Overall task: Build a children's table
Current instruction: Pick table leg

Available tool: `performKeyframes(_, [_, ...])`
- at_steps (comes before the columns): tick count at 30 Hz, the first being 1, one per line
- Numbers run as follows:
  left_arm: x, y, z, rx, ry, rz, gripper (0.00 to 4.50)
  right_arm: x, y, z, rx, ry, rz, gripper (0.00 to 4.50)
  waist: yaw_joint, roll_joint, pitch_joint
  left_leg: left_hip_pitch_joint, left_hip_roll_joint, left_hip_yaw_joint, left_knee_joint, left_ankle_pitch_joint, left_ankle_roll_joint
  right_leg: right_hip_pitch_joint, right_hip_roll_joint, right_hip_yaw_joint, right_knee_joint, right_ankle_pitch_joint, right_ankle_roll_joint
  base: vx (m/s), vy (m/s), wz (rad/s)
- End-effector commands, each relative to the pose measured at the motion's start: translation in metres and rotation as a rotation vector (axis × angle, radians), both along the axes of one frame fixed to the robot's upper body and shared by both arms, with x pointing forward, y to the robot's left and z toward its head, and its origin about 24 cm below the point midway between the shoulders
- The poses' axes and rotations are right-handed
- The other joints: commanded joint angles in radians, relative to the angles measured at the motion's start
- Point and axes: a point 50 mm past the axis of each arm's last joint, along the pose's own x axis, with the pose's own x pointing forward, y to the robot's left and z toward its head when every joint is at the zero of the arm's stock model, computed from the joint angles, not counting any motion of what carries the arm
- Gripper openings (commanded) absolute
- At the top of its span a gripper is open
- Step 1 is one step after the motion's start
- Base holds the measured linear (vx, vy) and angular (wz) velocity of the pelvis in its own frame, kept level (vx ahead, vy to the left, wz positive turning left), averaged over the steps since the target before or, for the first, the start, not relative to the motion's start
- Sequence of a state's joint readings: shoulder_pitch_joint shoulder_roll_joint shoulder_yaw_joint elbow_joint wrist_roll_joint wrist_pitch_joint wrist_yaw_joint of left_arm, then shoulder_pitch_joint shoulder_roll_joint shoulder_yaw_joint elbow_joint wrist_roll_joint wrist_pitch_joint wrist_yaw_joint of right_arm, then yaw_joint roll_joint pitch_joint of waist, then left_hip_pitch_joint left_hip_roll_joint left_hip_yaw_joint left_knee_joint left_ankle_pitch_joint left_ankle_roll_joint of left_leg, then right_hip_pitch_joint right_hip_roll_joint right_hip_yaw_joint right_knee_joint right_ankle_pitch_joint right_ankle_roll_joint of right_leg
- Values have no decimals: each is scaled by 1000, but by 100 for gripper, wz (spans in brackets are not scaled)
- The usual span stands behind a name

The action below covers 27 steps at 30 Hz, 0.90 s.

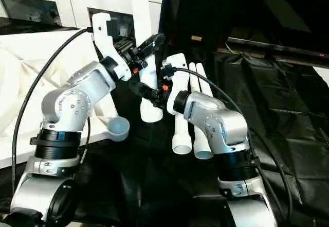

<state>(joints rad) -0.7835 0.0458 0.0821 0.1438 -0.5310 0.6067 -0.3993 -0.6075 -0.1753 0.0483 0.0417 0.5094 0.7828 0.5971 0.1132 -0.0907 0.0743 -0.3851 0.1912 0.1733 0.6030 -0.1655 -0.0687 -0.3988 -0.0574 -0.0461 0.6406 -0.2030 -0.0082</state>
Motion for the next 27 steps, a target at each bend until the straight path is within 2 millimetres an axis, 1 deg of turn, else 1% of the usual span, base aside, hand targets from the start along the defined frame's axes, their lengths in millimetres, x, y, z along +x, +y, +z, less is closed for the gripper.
performKeyframes(1, [-7, -7, 4, 10, -50, -105, 186, -4, -6, 11, 0, -31, 57, 298, 2, 19, -82, 22, 34, -9, -65, -101, -39, 56, -75, 45, -70, -43, -144, 0, 0, 0])
performKeyframes(2, [-7, -7, 4, 10, -50, -105, 186, -4, -6, 11, 0, -31, 57, 306, 1, 14, -82, 22, 34, -8, -66, -101, -39, 58, -73, 45, -70, -38, -146, 0, 0, 0])
performKeyframes(3, [-10, -8, 4, 13, -60, -141, 186, -4, -9, 11, -10, -28, 69, 310, 2, 15, -82, 21, 34, -9, -66, -98, -41, 58, -74, 45, -69, -33, -147, 0, 0, 0])
performKeyframes(4, [-12, -9, 4, 23, -68, -187, 186, -7, -14, 12, -17, -28, 108, 312, 1, 13, -82, 22, 33, -8, -65, -101, -40, 58, -74, 44, -70, -34, -153, 0, 0, 0])
performKeyframes(5, [-15, -9, 4, 32, -74, -227, 186, -10, -19, 15, -20, -29, 153, 312, 4, 13, -83, 25, 33, -8, -64, -107, -35, 60, -73, 44, -71, -42, -155, 0, 0, 0])
performKeyframes(6, [-15, -9, 4, 34, -75, -234, 186, -11, -20, 15, -20, -29, 162, 312, 6, 14, -81, 24, 36, -8, -65, -108, -33, 57, -75, 45, -69, -38, -160, 0, 0, 0])
performKeyframes(7, [-16, -9, 5, 36, -78, -258, 186, -13, -23, 17, -18, -26, 188, 312, 5, 13, -81, 22, 35, -8, -65, -107, -35, 58, -75, 45, -69, -39, -162, 0, 0, 0])
performKeyframes(8, [-17, -9, 5, 33, -83, -275, 186, -14, -24, 18, -18, -23, 203, 312, 5, 10, -82, 21, 34, -7, -64, -107, -32, 61, -75, 45, -70, -42, -166, 0, 0, 0])
performKeyframes(11, [-21, -9, 9, 1, -99, -335, 186, -16, -28, 17, -42, -3, 237, 312, 4, 9, -81, 21, 34, -7, -63, -111, -31, 59, -77, 45, -73, -72, -173, 0, 0, 0])
performKeyframes(12, [-22, -9, 10, -6, -106, -356, 186, -16, -28, 16, -54, 4, 247, 312, 3, 5, -81, 20, 35, -6, -63, -111, -31, 60, -77, 44, -73, -79, -177, 0, 0, 0])
performKeyframes(13, [-23, -10, 11, -10, -112, -373, 186, -17, -29, 15, -61, 10, 254, 312, 4, 6, -81, 20, 35, -7, -63, -110, -31, 60, -78, 44, -73, -82, -178, 0, 0, 0])
performKeyframes(16, [-26, -10, 13, -19, -120, -407, 186, -18, -30, 11, -82, 31, 273, 312, 2, 6, -81, 20, 35, -7, -62, -108, -30, 59, -78, 44, -73, -87, -179, 0, 0, 0])
performKeyframes(17, [-27, -10, 13, -30, -119, -417, 186, -19, -30, 9, -92, 41, 281, 312, 3, 4, -81, 20, 35, -6, -61, -107, -28, 59, -77, 44, -73, -95, -178, 0, 0, 0])
performKeyframes(19, [-28, -10, 14, -42, -119, -426, 186, -19, -30, 8, -99, 48, 287, 312, 3, 5, -80, 20, 35, -6, -61, -105, -28, 58, -77, 44, -73, -94, -178, 0, 0, 0])
performKeyframes(20, [-29, -10, 15, -55, -122, -439, 186, -19, -30, 8, -101, 53, 290, 312, 4, 2, -81, 20, 35, -6, -60, -101, -27, 58, -77, 44, -72, -94, -178, 0, 0, 0])
performKeyframes(22, [-30, -10, 16, -57, -123, -443, 186, -19, -29, 7, -100, 54, 292, 312, 4, 3, -81, 20, 35, -6, -60, -98, -25, 57, -77, 44, -72, -90, -178, 0, 0, 0])
performKeyframes(25, [-31, -8, 15, -52, -121, -458, 186, -19, -29, 8, -98, 55, 299, 312, 5, 1, -81, 20, 35, -6, -60, -99, -24, 57, -77, 44, -72, -95, -176, 0, 0, 0])
performKeyframes(27, [-32, -7, 15, -51, -121, -464, 185, -19, -29, 8, -96, 53, 304, 312, 5, 2, -81, 20, 35, -6, -61, -98, -25, 57, -77, 44, -72, -96, -174, 0, 0, 0])
